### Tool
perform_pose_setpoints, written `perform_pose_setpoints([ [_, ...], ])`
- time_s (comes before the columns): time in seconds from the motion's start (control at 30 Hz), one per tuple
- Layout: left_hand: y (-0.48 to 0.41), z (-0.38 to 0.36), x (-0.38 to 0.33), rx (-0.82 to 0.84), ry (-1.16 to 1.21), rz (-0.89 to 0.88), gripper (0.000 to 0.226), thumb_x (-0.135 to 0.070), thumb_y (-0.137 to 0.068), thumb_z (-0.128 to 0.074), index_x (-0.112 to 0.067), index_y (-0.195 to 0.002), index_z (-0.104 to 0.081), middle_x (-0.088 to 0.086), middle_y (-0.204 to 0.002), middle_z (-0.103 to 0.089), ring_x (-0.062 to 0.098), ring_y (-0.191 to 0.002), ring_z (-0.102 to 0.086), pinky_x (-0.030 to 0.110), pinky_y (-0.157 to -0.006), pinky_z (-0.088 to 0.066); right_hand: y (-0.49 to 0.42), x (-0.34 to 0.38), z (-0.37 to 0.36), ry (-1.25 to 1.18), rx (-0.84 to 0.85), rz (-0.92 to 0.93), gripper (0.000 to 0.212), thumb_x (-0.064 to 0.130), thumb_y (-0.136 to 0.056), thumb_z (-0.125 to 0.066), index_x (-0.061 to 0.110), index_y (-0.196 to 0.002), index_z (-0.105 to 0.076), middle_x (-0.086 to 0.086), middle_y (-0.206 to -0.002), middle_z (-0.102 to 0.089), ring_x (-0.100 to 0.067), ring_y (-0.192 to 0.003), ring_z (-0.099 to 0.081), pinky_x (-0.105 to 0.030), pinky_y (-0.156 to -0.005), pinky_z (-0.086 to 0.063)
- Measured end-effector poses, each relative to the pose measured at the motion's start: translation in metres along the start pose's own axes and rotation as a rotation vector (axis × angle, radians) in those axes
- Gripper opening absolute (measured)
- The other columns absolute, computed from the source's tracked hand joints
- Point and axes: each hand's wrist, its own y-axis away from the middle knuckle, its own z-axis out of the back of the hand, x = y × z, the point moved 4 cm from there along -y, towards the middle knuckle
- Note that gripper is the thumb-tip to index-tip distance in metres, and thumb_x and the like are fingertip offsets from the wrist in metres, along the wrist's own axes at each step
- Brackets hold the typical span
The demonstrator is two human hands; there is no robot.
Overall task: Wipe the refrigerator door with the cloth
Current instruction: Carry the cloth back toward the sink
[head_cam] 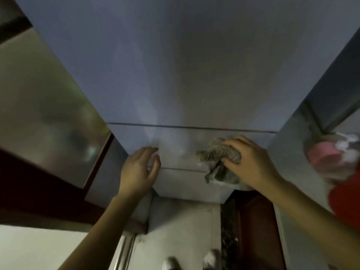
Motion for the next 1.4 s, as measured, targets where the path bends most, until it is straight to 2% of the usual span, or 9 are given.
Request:
perform_pose_setpoints([
  [0.13,0.055,-0.054,0.028,0.288,-0.016,0.168,0.035,-0.041,-0.098,-0.046,-0.021,-0.119,-0.067,0.002,-0.106,-0.073,0.019,-0.079,-0.067,0.025,-0.061,-0.043,0.089,-0.022,-0.072,-0.248,0.074,-0.374,0.038,0.026,-0.082,-0.084,0.018,-0.116,-0.071,0.004,-0.108,-0.068,-0.008,-0.096,-0.062,-0.013,-0.079,-0.044],
  [0.27,0.091,-0.097,0.057,0.629,-0.063,0.295,0.034,-0.046,-0.100,-0.046,-0.028,-0.122,-0.064,0.003,-0.108,-0.076,0.024,-0.094,-0.071,0.036,-0.080,-0.057,0.173,-0.034,-0.108,-0.372,0.099,-0.668,0.029,0.021,-0.081,-0.083,0.019,-0.107,-0.071,0.005,-0.097,-0.066,-0.016,-0.091,-0.066,-0.016,-0.076,-0.048],
  [0.37,0.096,-0.122,0.064,0.799,-0.087,0.270,0.037,-0.050,-0.095,-0.044,-0.027,-0.114,-0.067,0.006,-0.103,-0.077,0.028,-0.095,-0.071,0.037,-0.083,-0.058,0.224,-0.025,-0.109,-0.394,0.097,-0.882,0.026,0.029,-0.086,-0.078,0.030,-0.109,-0.066,0.012,-0.096,-0.064,-0.008,-0.088,-0.062,-0.030,-0.082,-0.048],
  [0.47,0.092,-0.152,0.066,0.940,-0.102,0.195,0.028,-0.040,-0.099,-0.050,-0.022,-0.105,-0.071,0.011,-0.105,-0.076,0.035,-0.101,-0.069,0.035,-0.077,-0.051,0.260,-0.007,-0.103,-0.381,0.002,-1.026,0.031,0.027,-0.088,-0.077,0.047,-0.094,-0.055,0.025,-0.085,-0.056,0.008,-0.077,-0.052,-0.015,-0.072,-0.040],
  [0.57,0.090,-0.177,0.056,1.059,-0.063,0.066,0.024,-0.031,-0.099,-0.051,-0.014,-0.094,-0.067,0.016,-0.102,-0.074,0.037,-0.100,-0.068,0.034,-0.076,-0.046,0.293,0.018,-0.104,-0.311,-0.077,-1.207,0.020,0.027,-0.087,-0.077,0.038,-0.097,-0.065,0.021,-0.081,-0.059,0.005,-0.072,-0.053,-0.011,-0.066,-0.036],
  [0.7,0.103,-0.191,0.020,1.254,-0.010,-0.234,0.052,-0.051,-0.089,-0.039,-0.005,-0.088,-0.062,0.012,-0.084,-0.065,0.031,-0.084,-0.062,0.036,-0.075,-0.045,0.344,0.068,-0.128,-0.228,-0.295,-1.469,0.026,0.034,-0.083,-0.079,0.029,-0.107,-0.070,0.001,-0.097,-0.071,-0.021,-0.089,-0.068,-0.027,-0.074,-0.042],
  [0.8,0.120,-0.198,-0.003,1.390,-0.064,-0.468,0.025,-0.041,-0.096,-0.046,-0.022,-0.086,-0.060,-0.007,-0.073,-0.055,0.020,-0.079,-0.056,0.030,-0.074,-0.043,0.378,0.116,-0.142,-0.186,-0.499,-1.598,0.025,0.028,-0.081,-0.081,0.026,-0.104,-0.071,0.005,-0.093,-0.066,-0.017,-0.085,-0.059,-0.028,-0.075,-0.038],
  [1.03,0.174,-0.193,-0.049,1.503,-0.159,-0.829,0.019,-0.032,-0.096,-0.053,-0.024,-0.096,-0.070,-0.006,-0.093,-0.072,0.014,-0.086,-0.065,0.035,-0.082,-0.055,0.473,0.240,-0.190,-0.170,-0.902,-1.915,0.026,0.022,-0.082,-0.080,0.027,-0.105,-0.069,0.004,-0.092,-0.063,-0.019,-0.081,-0.056,-0.032,-0.072,-0.040],
  [1.4,0.297,-0.183,-0.076,1.532,-0.357,-0.961,0.030,-0.027,-0.097,-0.055,-0.001,-0.093,-0.070,0.017,-0.091,-0.073,0.035,-0.090,-0.069,0.048,-0.092,-0.056,0.605,0.413,-0.277,-0.286,-1.538,-2.110,0.024,0.020,-0.082,-0.079,0.038,-0.091,-0.065,0.009,-0.088,-0.072,-0.020,-0.085,-0.067,-0.031,-0.075,-0.046],
])
